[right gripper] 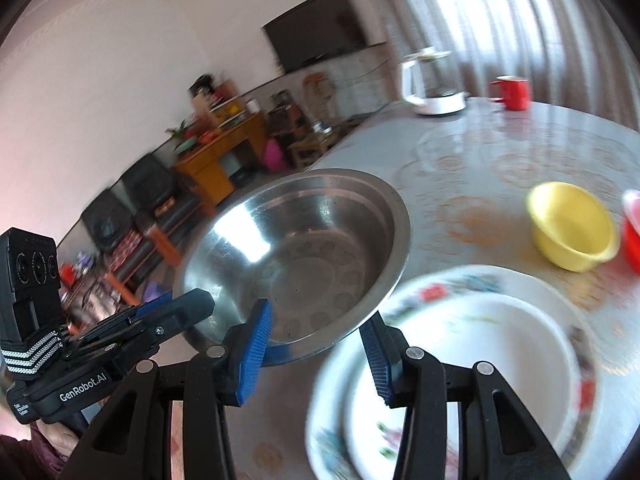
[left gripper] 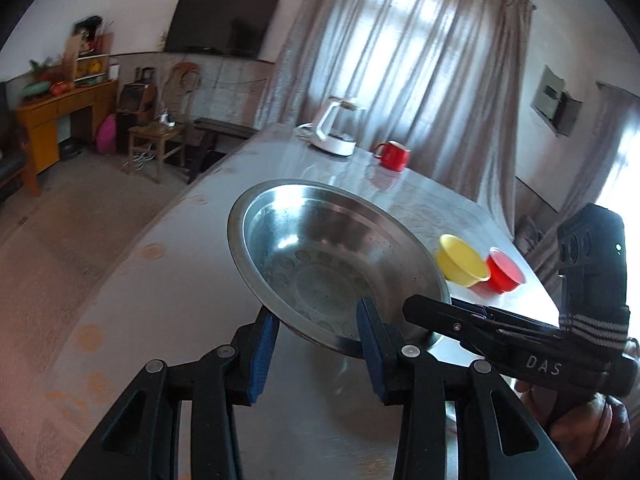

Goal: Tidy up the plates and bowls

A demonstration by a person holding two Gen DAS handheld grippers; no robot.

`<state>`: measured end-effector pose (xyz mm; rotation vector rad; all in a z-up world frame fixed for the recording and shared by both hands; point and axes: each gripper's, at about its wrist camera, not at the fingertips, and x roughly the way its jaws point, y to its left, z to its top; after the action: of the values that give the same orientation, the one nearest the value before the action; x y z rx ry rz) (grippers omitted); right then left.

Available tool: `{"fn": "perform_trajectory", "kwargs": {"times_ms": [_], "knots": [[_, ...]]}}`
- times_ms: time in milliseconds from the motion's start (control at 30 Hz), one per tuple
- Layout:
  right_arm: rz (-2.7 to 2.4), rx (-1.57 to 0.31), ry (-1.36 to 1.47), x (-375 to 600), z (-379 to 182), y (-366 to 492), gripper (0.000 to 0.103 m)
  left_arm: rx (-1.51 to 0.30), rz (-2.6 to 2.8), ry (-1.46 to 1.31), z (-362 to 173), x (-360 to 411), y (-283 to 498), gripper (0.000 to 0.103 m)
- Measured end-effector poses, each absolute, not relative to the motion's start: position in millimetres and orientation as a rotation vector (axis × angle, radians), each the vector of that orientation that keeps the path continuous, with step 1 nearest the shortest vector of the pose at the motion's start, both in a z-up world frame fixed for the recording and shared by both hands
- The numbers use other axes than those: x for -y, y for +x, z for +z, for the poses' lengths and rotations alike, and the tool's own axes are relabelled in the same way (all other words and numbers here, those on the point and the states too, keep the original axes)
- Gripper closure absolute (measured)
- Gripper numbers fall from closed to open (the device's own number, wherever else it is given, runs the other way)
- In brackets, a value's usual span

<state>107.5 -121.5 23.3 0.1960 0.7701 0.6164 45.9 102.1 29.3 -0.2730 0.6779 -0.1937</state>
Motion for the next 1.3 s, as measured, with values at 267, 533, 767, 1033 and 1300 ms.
{"fn": "perform_trajectory", "kwargs": {"times_ms": [267, 533, 767, 1033, 1300], "knots": [[0.639, -0.9, 0.135, 82, -11, 121, 0.058, -0.754, -0.177, -0.32, -6, -124, 38, 0.061], [0.611, -0.871, 0.135, 94, -3, 111, 0.057, -0.751, -0.153, -0.312, -4, -133, 24, 0.058], [0.565, -0.825, 0.236, 126, 7, 109, 0.057, -0.683, -0.112, -0.307, 24, -141, 23, 0.056], [0.4, -0.78, 0.393, 203, 10, 116, 0.049, -0.671, -0.233, -0.186, 49, -76, 62, 0.051], [0.226, -0.756, 0.494, 281, 7, 126, 0.049, -0.742, -0.386, -0.073, 61, 20, 124, 0.051]]}}
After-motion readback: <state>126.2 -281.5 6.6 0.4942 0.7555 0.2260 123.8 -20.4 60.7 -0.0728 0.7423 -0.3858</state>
